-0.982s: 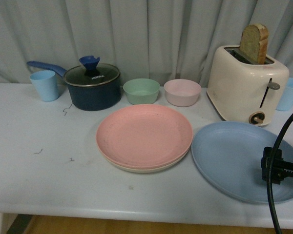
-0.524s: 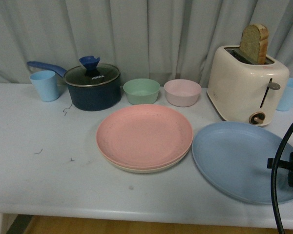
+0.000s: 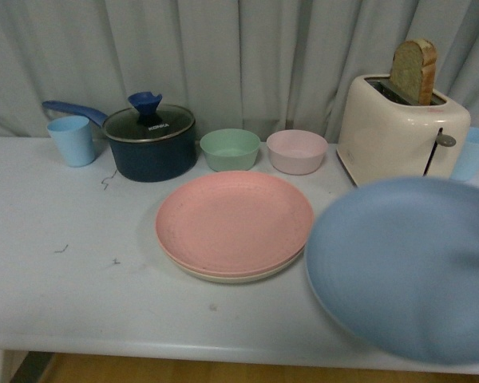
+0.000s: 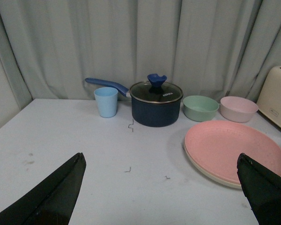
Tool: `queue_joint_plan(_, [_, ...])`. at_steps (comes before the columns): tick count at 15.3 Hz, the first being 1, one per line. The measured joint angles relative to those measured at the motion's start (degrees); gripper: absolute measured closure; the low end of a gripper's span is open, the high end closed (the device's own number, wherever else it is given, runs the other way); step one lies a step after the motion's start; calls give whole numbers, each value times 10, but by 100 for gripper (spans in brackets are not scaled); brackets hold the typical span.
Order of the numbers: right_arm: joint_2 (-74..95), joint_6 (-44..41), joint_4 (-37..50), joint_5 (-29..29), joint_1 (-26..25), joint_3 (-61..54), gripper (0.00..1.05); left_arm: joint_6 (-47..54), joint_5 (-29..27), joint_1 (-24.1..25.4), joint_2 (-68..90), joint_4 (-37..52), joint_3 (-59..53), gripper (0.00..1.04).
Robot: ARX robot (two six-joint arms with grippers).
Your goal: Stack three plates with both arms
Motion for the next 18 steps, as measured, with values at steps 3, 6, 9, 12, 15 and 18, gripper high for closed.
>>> queue_joint_plan(3, [96, 97, -16, -22, 112, 163, 102, 0, 0, 0, 0, 0, 0, 7])
queue_joint_plan(6, [220, 133, -65, 5, 161, 283, 102, 0, 0, 0, 0, 0, 0, 7])
queue_joint_plan(9, [250, 148, -81, 12, 174, 333, 102, 0, 0, 0, 0, 0, 0, 7])
queue_joint_plan(12, [301, 170, -106, 22, 189, 400, 102, 0, 0, 0, 0, 0, 0, 7])
queue_joint_plan(15, [330, 182, -128, 32, 195, 403, 102, 0, 0, 0, 0, 0, 0, 7])
queue_joint_plan(18, [330, 193, -121, 25, 195, 396, 93, 0, 0, 0, 0, 0, 0, 7])
